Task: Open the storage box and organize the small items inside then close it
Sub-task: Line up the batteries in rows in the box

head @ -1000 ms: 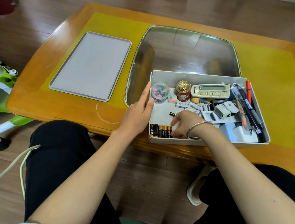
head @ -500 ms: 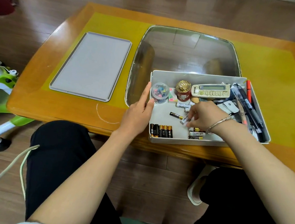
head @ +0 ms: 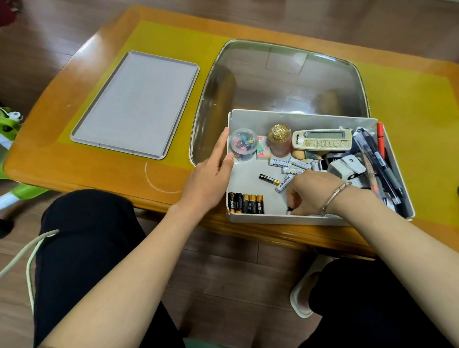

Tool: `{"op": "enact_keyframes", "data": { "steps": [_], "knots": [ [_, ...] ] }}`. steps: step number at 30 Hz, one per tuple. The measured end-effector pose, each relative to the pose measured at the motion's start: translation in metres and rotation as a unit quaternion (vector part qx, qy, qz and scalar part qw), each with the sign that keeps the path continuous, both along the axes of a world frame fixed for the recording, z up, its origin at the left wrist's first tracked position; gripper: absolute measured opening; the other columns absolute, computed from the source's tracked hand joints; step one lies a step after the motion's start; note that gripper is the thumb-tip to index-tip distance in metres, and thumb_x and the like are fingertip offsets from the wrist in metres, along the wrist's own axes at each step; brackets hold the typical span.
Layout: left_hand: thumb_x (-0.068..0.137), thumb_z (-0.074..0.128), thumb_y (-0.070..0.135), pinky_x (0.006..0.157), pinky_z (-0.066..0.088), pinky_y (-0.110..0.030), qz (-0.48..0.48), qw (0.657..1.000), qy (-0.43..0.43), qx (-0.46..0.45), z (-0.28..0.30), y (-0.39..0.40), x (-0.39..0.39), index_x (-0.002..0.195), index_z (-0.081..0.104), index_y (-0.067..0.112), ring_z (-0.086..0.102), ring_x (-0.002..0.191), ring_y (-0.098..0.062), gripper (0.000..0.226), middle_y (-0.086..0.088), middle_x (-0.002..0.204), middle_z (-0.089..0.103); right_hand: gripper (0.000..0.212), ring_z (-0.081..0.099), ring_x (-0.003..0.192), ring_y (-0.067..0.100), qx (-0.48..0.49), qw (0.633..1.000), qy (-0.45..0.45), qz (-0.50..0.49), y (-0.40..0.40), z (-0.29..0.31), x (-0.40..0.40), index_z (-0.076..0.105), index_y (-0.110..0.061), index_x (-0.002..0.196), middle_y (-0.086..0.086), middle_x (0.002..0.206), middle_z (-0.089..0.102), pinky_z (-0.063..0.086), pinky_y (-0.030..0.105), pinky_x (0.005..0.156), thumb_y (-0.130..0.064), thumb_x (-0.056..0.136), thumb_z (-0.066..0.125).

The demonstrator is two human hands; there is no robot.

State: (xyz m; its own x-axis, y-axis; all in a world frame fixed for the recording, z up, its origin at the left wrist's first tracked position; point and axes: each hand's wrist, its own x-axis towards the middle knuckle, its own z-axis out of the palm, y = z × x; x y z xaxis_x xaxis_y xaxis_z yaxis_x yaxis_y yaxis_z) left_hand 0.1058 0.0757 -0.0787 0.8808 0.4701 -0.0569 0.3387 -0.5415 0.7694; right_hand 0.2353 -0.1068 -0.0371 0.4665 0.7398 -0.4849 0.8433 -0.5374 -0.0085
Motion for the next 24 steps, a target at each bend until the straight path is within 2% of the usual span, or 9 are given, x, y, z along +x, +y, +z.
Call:
{"op": "enact_keyframes", "data": {
  "steps": [3, 6, 9, 12, 15, 18, 20, 22, 24],
  "knots": [
    [0.103, 0.023, 0.044, 0.068, 0.056, -0.046, 0.000, 1.000, -0.001, -0.002, 0.000, 0.000, 0.000, 0.148, -0.002, 0.048, 0.061, 0.081, -0.016, 0.052, -0.001, 0.105, 0.064, 0.006, 0.054, 0.067, 0.007, 0.012, 1.000, 0.004, 0.000, 0.001, -0.002, -0.001, 0.068, -0.026, 0.070, -0.014, 0.067, 0.061, 0.045, 0.022, 0.059, -0.031, 0.072, 0.070],
    [0.103, 0.023, 0.044, 0.068, 0.057, -0.045, -0.001, 1.000, 0.000, -0.003, -0.001, -0.001, 0.000, 0.148, -0.003, 0.050, 0.061, 0.082, -0.016, 0.052, -0.001, 0.106, 0.064, 0.004, 0.056, 0.068, 0.011, -0.010, 1.000, 0.001, 0.005, 0.005, -0.005, -0.003, 0.068, -0.025, 0.070, -0.011, 0.072, 0.065, 0.045, 0.021, 0.058, -0.024, 0.073, 0.066],
    [0.103, 0.023, 0.045, 0.069, 0.057, -0.045, 0.001, 1.000, 0.001, 0.003, -0.002, 0.000, 0.001, 0.148, -0.003, 0.050, 0.061, 0.083, -0.016, 0.052, -0.001, 0.106, 0.064, 0.010, 0.055, 0.068, 0.015, -0.024, 0.999, -0.013, 0.018, 0.008, -0.006, -0.003, 0.063, -0.026, 0.065, -0.009, 0.071, 0.060, 0.035, 0.019, 0.051, -0.027, 0.074, 0.065],
    [0.103, 0.023, 0.045, 0.069, 0.057, -0.046, -0.002, 1.000, 0.001, -0.003, -0.003, 0.000, 0.001, 0.147, -0.003, 0.050, 0.062, 0.084, -0.017, 0.052, -0.001, 0.105, 0.064, 0.014, 0.053, 0.066, 0.015, -0.001, 1.000, 0.002, 0.001, 0.008, -0.006, -0.002, 0.063, -0.023, 0.064, -0.007, 0.069, 0.061, 0.039, 0.019, 0.056, -0.032, 0.074, 0.065],
    [0.103, 0.023, 0.045, 0.071, 0.057, -0.046, -0.003, 1.000, 0.005, -0.003, -0.003, 0.000, 0.001, 0.147, -0.003, 0.050, 0.062, 0.088, -0.018, 0.052, -0.002, 0.111, 0.063, 0.012, 0.052, 0.059, 0.009, 0.078, 0.991, 0.069, -0.081, 0.008, -0.004, -0.003, 0.066, -0.013, 0.069, -0.007, 0.061, 0.059, 0.040, 0.018, 0.055, -0.025, 0.072, 0.067],
    [0.103, 0.023, 0.045, 0.073, 0.057, -0.047, -0.002, 1.000, 0.004, -0.003, -0.003, 0.000, 0.001, 0.148, -0.003, 0.050, 0.062, 0.090, -0.019, 0.052, -0.004, 0.115, 0.063, 0.007, 0.055, 0.059, 0.006, 0.183, 0.965, 0.101, -0.156, 0.015, -0.001, -0.006, 0.065, -0.013, 0.078, -0.009, 0.062, 0.059, 0.045, 0.019, 0.060, -0.019, 0.076, 0.067],
    [0.103, 0.023, 0.044, 0.073, 0.056, -0.047, -0.003, 1.000, -0.001, -0.005, -0.003, 0.000, 0.001, 0.148, -0.002, 0.050, 0.062, 0.090, -0.021, 0.052, -0.005, 0.115, 0.063, 0.004, 0.058, 0.049, 0.007, 0.233, 0.944, 0.139, -0.188, 0.024, 0.000, -0.011, 0.062, -0.015, 0.085, -0.004, 0.060, 0.063, 0.046, 0.017, 0.049, -0.017, 0.082, 0.064],
    [0.103, 0.023, 0.044, 0.070, 0.056, -0.047, -0.002, 1.000, -0.005, -0.003, -0.003, 0.001, 0.001, 0.148, -0.001, 0.050, 0.063, 0.086, -0.021, 0.052, -0.005, 0.110, 0.064, 0.005, 0.054, 0.036, 0.002, 0.276, 0.922, 0.160, -0.218, 0.037, -0.001, -0.016, 0.058, -0.016, 0.090, -0.002, 0.057, 0.062, 0.041, 0.014, 0.036, -0.018, 0.087, 0.062],
    [0.103, 0.024, 0.044, 0.067, 0.056, -0.047, -0.002, 1.000, -0.006, -0.003, -0.003, 0.000, 0.001, 0.148, -0.001, 0.050, 0.062, 0.079, -0.020, 0.052, -0.004, 0.100, 0.064, 0.008, 0.050, 0.031, 0.001, 0.309, 0.902, 0.164, -0.254, 0.054, -0.005, -0.020, 0.058, -0.015, 0.090, -0.001, 0.056, 0.061, 0.039, 0.016, 0.032, -0.020, 0.088, 0.063]
  ]
}}
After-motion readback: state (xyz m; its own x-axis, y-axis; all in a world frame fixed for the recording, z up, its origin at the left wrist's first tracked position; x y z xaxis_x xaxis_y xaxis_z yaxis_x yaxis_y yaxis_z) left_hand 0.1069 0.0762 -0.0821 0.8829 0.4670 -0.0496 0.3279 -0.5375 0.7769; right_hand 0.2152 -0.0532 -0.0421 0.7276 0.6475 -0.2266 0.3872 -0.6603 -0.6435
